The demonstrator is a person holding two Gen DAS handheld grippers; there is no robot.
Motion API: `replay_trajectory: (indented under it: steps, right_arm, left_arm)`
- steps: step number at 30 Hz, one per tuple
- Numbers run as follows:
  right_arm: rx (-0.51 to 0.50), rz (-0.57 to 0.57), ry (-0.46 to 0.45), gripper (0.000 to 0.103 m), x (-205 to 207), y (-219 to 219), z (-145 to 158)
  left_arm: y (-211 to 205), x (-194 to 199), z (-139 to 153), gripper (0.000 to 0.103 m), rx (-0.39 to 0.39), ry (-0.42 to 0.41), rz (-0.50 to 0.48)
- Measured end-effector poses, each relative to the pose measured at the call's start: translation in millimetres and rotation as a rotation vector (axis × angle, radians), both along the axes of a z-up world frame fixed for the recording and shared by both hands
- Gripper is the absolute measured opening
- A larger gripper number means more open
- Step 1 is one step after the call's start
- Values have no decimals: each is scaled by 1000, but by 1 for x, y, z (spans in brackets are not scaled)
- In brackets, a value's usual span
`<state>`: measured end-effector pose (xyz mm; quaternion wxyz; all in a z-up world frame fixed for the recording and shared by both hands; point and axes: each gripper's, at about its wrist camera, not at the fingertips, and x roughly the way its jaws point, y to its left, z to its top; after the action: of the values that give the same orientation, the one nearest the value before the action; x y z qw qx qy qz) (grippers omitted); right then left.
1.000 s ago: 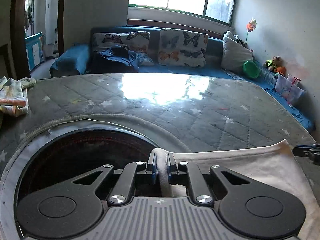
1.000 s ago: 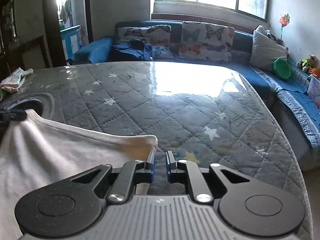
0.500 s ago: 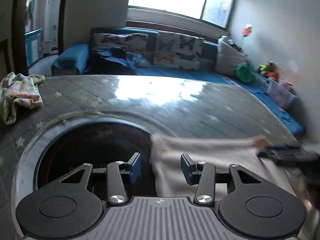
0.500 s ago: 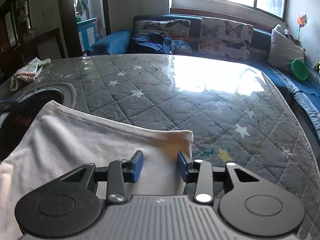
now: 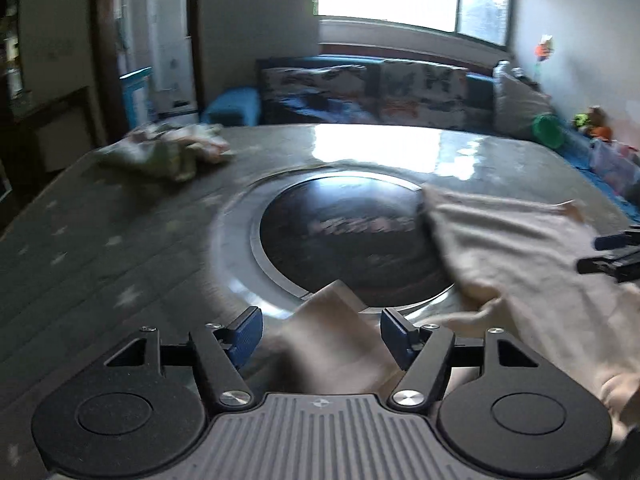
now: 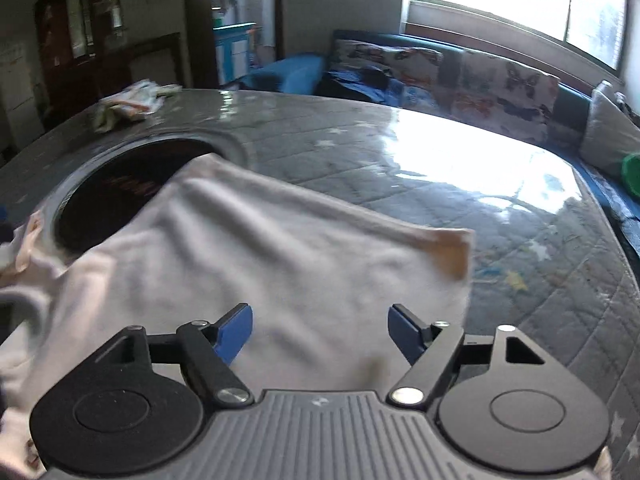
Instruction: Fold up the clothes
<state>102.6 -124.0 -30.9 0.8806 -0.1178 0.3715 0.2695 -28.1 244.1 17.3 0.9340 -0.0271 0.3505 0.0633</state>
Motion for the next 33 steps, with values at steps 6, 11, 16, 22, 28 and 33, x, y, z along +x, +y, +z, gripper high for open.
replay_trajectory:
  steps: [6,11,16,22,28,33]
  right_arm:
    - [-13,47,-10,84,-32,10,-2]
    - [-4,47,12,89,-49,12,-6]
    - [10,22,28,96,-55,11,-10]
    - [-3,17,33,103,-56,15,-14]
    - [-11,12,30,103,-58,18,-14]
    - [-12,17,29,103,-60,18,-12]
  left_arm:
    - [-15,-15,-6,67,33,-20,-75]
    - [-40,-12,-18,67,125,-29,-155]
    - [-28,-1,-29,37,151,-23,-106]
    - [29,4,-20,19,114,-70,94]
    - [87,-2,-33,15,50,-14,295]
    - [81,-19,-27,47,-57,-48,232]
